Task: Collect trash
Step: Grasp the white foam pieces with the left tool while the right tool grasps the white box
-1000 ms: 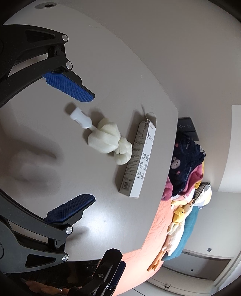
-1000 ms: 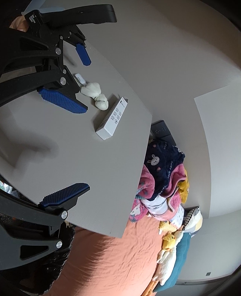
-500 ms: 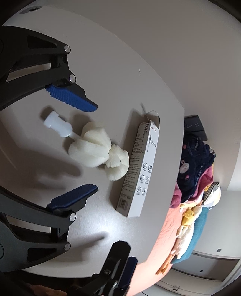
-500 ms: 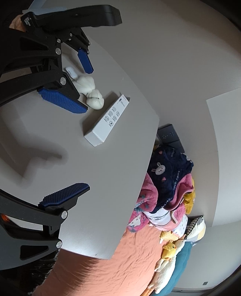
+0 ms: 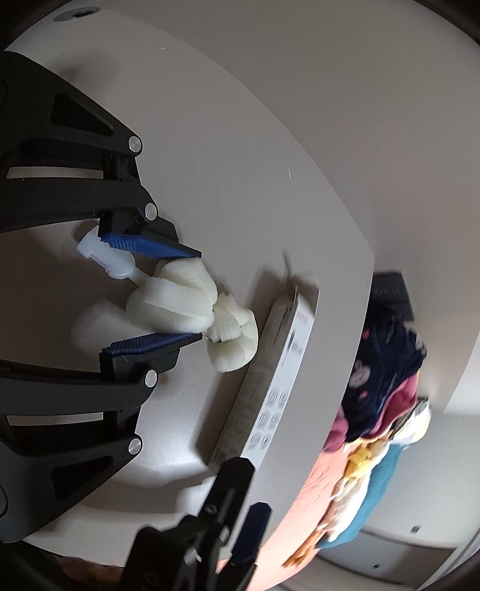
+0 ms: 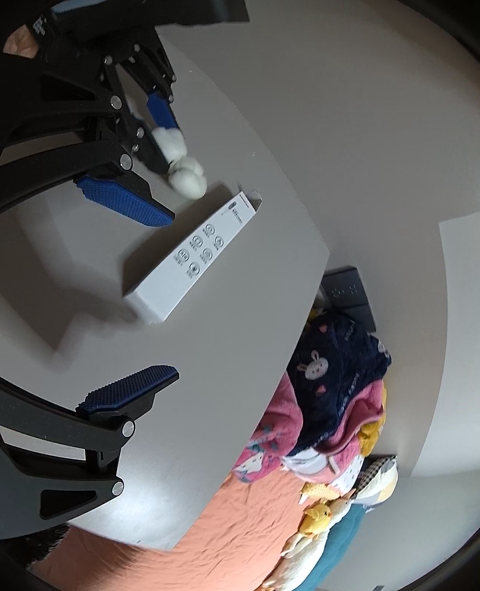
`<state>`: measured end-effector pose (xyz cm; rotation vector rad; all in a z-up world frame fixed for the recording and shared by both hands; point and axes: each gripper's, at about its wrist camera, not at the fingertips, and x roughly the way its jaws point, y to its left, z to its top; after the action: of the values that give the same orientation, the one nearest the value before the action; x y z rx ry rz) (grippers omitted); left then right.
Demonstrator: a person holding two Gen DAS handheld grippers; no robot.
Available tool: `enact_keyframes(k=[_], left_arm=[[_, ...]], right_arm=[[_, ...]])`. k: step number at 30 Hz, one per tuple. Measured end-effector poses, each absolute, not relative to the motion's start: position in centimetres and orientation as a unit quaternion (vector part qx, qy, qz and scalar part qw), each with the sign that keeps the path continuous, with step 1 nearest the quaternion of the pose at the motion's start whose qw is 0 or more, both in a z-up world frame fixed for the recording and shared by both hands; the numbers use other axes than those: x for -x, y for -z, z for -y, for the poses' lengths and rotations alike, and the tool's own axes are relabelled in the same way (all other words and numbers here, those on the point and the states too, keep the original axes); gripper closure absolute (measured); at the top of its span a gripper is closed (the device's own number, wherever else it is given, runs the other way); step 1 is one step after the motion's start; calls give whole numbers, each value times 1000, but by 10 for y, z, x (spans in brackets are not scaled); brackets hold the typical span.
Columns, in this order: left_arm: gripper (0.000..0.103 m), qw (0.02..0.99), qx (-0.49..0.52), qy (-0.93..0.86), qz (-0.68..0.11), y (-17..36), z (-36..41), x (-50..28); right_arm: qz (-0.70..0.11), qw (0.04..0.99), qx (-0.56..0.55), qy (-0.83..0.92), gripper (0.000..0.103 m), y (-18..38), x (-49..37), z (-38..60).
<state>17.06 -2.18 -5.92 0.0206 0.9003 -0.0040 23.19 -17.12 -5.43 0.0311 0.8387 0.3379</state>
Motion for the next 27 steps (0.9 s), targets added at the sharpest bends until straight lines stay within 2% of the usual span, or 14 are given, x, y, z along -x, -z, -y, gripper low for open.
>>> enact_keyframes(k=[11,13,14,16,18,27], left_arm=[[67,896,17,-22,-443,56,0,-169],[67,894,23,-18,-447,58,-2,-169],[67,895,25,-18,-446,57,-3,-168],[67,896,24,-15,-442,56,-3,-167],[67,898,23,-16,-438,55,-3,-166],[67,902,18,-23,-432,52,2,-162]], right_arm=[[-399,896,118,-155,25,65,-251,124],[-406,892,127,-154,32,69,-255,123],[-410,889,128,-156,43,71,-256,122],[-421,884,124,-160,57,75,-259,124],[-426,880,109,-177,76,75,-259,127],[-427,881,37,-203,76,66,-246,141]])
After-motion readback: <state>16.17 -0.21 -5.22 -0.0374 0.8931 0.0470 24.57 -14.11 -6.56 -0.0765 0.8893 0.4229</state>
